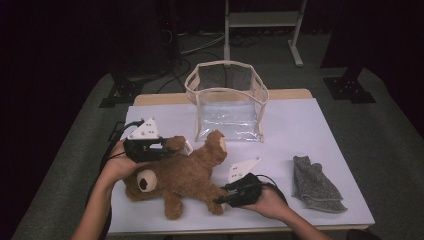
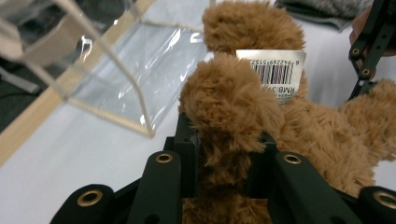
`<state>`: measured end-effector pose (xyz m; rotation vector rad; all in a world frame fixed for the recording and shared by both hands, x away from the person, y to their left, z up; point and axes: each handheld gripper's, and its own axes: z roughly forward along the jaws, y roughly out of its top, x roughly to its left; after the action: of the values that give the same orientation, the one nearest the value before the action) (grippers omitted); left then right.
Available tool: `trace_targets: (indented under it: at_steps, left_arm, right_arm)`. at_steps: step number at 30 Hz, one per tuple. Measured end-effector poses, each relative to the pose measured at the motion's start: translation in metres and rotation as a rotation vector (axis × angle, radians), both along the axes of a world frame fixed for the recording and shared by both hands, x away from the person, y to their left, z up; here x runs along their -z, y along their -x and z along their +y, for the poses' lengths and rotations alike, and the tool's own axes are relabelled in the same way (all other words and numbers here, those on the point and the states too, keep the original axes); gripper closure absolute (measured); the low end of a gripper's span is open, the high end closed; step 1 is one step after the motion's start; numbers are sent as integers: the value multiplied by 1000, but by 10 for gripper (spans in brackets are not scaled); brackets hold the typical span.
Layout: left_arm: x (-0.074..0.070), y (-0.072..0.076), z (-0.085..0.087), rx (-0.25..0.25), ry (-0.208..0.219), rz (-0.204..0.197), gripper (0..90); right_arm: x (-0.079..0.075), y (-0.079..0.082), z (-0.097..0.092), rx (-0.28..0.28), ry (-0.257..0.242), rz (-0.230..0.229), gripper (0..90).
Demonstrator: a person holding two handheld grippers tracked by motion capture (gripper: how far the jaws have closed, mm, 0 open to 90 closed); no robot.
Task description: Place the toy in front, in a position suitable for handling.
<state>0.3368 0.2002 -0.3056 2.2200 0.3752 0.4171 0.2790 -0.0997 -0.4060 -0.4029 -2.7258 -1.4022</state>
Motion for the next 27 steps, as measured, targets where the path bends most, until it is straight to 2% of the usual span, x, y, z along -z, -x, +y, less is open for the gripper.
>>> trace_targets:
  at_steps: [3,8,13,17,20,21,23,27]
  left_arm:
    - [-9,-1,-19,37,-1,-14,718]
    - [-22,-3,-63,116,-4,-27,716]
    - [-22,-7,-113,199,-20,-20,716]
    - [-8,-13,-149,255,-50,15,714]
    - [14,-20,-170,282,-106,54,711]
    - [22,-23,-175,287,-109,69,710]
    - [30,-28,-179,286,-68,96,709]
    - [32,-33,-179,291,-47,114,685]
  right_arm:
    - [-13,5,-22,17,-10,-7,713]
    - [-30,14,-68,53,2,-28,711]
    - [-35,25,-116,111,9,-13,711]
    - [-22,29,-146,149,21,49,707]
    - [-2,28,-160,181,65,84,704]
    - [5,27,-163,191,73,97,704]
    - [16,27,-168,208,80,112,700]
    - [24,25,-169,221,70,123,688]
